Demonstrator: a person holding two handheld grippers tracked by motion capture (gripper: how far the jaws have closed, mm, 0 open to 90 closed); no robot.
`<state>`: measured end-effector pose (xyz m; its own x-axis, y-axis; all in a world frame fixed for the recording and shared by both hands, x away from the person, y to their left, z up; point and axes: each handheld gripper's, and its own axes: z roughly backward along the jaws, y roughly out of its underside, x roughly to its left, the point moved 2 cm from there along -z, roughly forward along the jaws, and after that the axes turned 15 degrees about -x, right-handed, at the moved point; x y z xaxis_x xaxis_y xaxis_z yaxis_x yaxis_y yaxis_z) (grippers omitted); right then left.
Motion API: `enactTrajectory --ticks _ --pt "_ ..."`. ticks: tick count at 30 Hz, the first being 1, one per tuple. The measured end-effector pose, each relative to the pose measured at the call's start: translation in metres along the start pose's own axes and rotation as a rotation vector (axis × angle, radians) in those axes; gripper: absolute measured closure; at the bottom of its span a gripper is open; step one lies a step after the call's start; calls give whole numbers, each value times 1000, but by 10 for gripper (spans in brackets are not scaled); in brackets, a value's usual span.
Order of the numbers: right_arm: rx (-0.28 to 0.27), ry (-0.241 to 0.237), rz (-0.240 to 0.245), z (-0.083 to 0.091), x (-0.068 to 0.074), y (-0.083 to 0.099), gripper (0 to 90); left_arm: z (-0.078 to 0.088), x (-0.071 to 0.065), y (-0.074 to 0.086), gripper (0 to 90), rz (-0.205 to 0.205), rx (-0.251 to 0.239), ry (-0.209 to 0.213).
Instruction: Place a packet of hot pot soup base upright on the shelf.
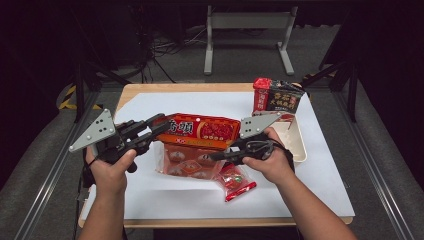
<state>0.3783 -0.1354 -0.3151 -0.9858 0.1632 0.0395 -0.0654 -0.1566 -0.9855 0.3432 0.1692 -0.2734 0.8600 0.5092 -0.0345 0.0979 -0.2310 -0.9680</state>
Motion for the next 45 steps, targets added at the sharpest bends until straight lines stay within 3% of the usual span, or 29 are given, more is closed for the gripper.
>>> enactTrajectory --ticks 3,6,9,15,21,25,45 --pt "5 15 2 4 -1 -4 710 -1 2 1 669 8 9 -3" --pt "14 46 7 13 -5 -11 710 0 4 2 552 6 14 -19" --pt "22 67 4 21 -8 -16 710 0 9 4 494 -3 36 -35" --pt "35 102 4 33 -13 -24 710 -1 13 7 387 21 46 -50" --pt "35 141 10 47 -20 -34 710 0 18 11 316 4 83 -92" --pt "31 161 11 55 -24 -39 710 0 22 14 295 -5 104 -118" --pt "-22 271 5 98 -46 -50 711 13 53 33 291 29 180 -229"
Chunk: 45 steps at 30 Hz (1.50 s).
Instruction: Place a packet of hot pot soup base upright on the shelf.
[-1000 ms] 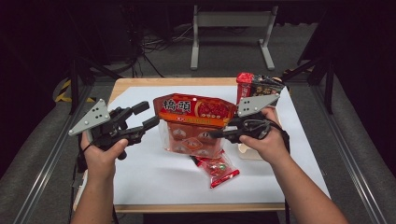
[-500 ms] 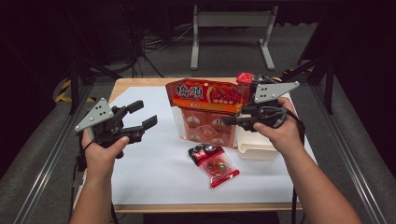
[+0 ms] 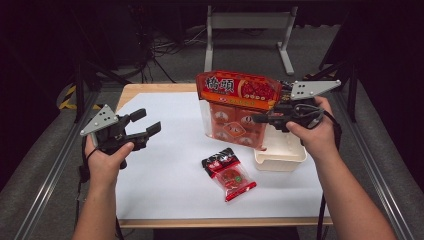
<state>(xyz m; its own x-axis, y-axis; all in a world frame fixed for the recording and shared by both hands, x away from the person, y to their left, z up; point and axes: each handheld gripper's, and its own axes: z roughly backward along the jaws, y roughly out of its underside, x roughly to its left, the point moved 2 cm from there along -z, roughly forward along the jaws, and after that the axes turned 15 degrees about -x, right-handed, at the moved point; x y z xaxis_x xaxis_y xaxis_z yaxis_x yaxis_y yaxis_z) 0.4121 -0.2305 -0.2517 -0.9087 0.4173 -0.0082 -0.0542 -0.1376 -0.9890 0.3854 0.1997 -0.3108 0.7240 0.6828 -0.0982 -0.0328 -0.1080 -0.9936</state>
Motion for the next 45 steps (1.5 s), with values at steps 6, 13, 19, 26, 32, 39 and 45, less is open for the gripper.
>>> enactTrajectory --ticks 6,13,19,26,32,39,45 --pt "-16 34 -4 13 -9 -2 712 -1 10 7 264 31 10 -6" --pt "-34 72 -10 28 -18 0 712 -1 19 14 244 25 32 -29" --pt "-51 107 -17 41 -24 2 712 -3 22 18 234 16 51 -40" --pt "-60 150 -22 56 -31 5 712 -3 23 20 226 21 58 -42" --pt "-66 179 -30 64 -36 9 712 -3 24 20 222 22 58 -46" --pt "-81 220 -39 75 -43 15 712 -3 24 20 215 22 62 -41" --pt "-92 264 -44 84 -48 21 712 -3 24 21 213 19 65 -39"
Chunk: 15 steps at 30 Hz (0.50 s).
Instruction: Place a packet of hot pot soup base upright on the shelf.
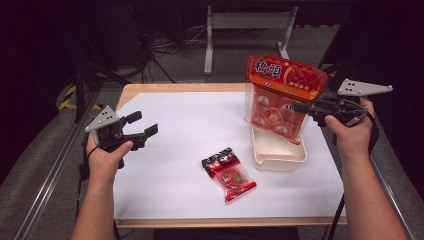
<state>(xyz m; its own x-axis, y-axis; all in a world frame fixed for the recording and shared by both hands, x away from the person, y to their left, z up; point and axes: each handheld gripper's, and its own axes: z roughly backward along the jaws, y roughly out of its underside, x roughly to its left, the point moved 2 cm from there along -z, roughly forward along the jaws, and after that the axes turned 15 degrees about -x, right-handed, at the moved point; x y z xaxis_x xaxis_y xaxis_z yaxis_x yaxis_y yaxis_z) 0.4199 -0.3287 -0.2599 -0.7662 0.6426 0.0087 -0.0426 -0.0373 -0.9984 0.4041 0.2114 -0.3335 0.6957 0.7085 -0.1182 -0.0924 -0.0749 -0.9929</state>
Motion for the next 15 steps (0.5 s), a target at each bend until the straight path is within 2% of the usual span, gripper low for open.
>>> enactTrajectory --ticks 12,15 --pt "0 69 8 8 -7 9 712 0 -1 0 211 0 10 5" --pt "-16 78 7 9 -8 13 712 -1 -1 1 216 -1 12 5"
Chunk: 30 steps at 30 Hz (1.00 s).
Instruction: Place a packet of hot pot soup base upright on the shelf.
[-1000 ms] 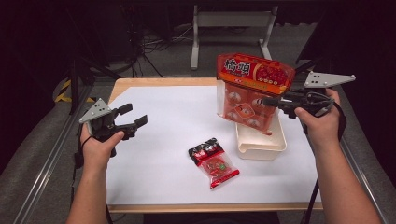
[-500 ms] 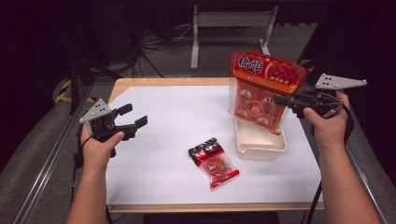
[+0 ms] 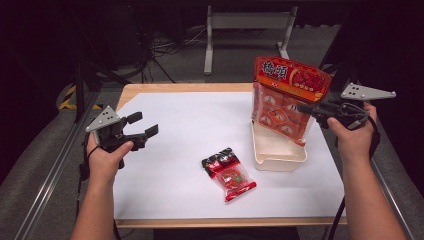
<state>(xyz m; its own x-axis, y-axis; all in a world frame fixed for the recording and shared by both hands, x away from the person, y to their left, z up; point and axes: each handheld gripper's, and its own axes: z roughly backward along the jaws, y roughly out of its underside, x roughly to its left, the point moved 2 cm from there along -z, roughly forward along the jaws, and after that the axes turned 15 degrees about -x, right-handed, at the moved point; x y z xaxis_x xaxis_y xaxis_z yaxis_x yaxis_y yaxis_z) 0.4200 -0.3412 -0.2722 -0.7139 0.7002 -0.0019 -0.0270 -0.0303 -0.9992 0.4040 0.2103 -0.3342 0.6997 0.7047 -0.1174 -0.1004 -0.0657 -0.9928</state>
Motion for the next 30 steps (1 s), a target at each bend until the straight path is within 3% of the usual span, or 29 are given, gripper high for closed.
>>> enactTrajectory --ticks 15,21,30 --pt "14 32 -25 -2 -2 22 711 1 1 0 213 1 3 2" --pt "45 50 -25 -3 -3 34 710 1 1 1 213 6 10 0" --pt "58 64 -27 0 -2 39 710 -2 0 2 207 1 22 7"
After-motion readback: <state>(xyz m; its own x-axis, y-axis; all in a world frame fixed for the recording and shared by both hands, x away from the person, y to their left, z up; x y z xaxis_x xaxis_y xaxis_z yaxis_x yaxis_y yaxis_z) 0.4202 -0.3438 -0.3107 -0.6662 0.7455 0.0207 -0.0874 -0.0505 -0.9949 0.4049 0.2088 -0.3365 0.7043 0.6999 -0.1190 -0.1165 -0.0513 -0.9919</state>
